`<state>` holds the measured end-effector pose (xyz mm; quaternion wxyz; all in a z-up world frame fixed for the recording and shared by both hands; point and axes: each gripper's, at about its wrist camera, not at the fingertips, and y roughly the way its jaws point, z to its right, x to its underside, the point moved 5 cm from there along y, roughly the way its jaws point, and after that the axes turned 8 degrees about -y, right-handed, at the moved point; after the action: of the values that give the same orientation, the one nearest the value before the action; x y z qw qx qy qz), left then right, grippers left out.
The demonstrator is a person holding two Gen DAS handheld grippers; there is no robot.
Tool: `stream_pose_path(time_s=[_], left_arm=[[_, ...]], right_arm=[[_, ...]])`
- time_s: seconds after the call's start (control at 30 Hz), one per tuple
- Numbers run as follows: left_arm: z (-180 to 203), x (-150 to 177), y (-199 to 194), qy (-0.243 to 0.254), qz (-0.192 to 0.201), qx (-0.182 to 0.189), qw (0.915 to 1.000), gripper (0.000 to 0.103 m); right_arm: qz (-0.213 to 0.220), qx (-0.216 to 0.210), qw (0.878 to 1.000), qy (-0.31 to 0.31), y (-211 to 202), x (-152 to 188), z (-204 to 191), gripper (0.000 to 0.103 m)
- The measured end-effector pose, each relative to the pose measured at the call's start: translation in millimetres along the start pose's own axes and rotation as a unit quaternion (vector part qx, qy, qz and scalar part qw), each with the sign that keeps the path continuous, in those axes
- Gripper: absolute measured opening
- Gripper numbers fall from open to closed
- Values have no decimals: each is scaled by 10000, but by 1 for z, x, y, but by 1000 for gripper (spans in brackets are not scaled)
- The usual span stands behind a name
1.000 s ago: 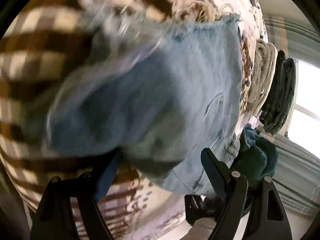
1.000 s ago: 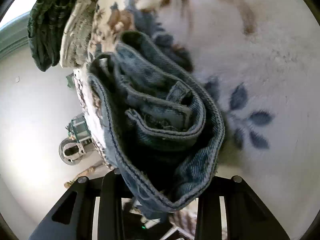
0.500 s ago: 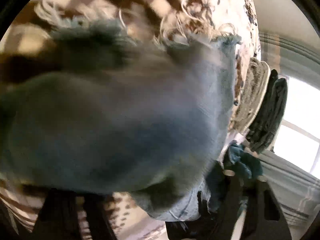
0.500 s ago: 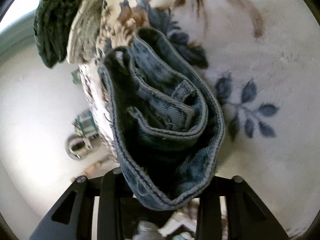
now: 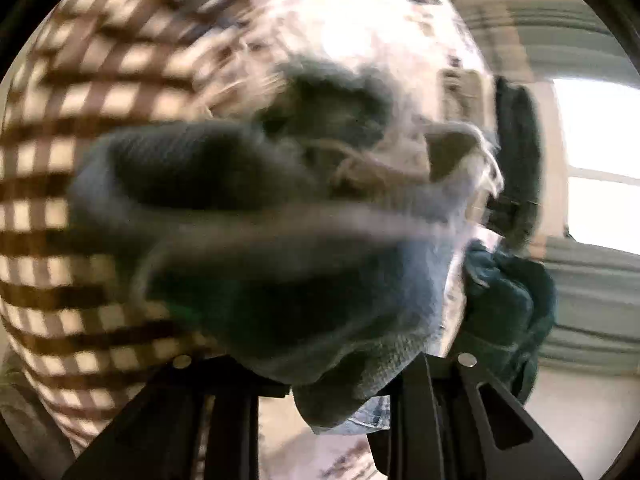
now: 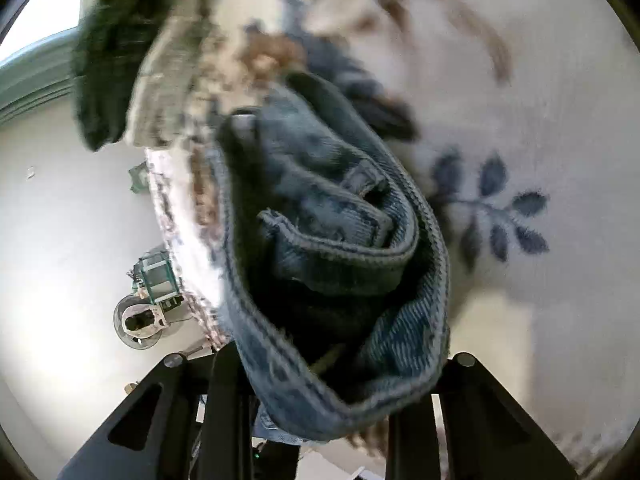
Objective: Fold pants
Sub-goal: 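Lift the folded shorts with both grippers and carry them toward the clothes stack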
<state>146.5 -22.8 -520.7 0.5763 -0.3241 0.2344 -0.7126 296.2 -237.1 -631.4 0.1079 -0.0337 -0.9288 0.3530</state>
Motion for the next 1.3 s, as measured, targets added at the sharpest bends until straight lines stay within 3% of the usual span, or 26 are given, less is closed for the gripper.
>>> stream_pose_path(time_s=[0.23, 0.47, 0.67, 0.8, 0.87, 0.93, 1.03, 1.1, 1.3], left_arm=[[126, -18, -52, 629, -150, 244, 9976, 19], [278, -58, -68, 1225, -455, 1054, 9858, 19], [449, -126, -13, 1911, -953, 1771, 9607, 19], [524, -161, 49, 2442, -1095, 1795, 9467, 19], [537, -176, 92, 2577, -1230, 1701, 9431, 19], [536, -204, 145, 2703, -1380, 1362, 9431, 19], [490, -230, 205, 2656, -1680, 690, 9468, 19], [451, -240, 221, 2415, -1879, 397, 9512, 19], [402, -247, 214, 2195, -2435, 620, 9427, 23]], right_arm=[[292, -139, 9990, -297, -63, -13, -107, 24], [1128, -529, 9905, -579, -133, -61, -237, 24], [2235, -931, 9681, -650, -157, -158, -354, 24], [2854, -1092, 9505, -567, -142, -235, -396, 24], [2965, -1105, 9476, -439, -122, -265, -393, 24], [3004, -1035, 9479, -243, -93, -292, -376, 24], [2844, -837, 9550, 76, -42, -319, -334, 24], [2665, -636, 9614, 265, -6, -322, -304, 24], [2660, -505, 9619, 380, 16, -308, -275, 24]])
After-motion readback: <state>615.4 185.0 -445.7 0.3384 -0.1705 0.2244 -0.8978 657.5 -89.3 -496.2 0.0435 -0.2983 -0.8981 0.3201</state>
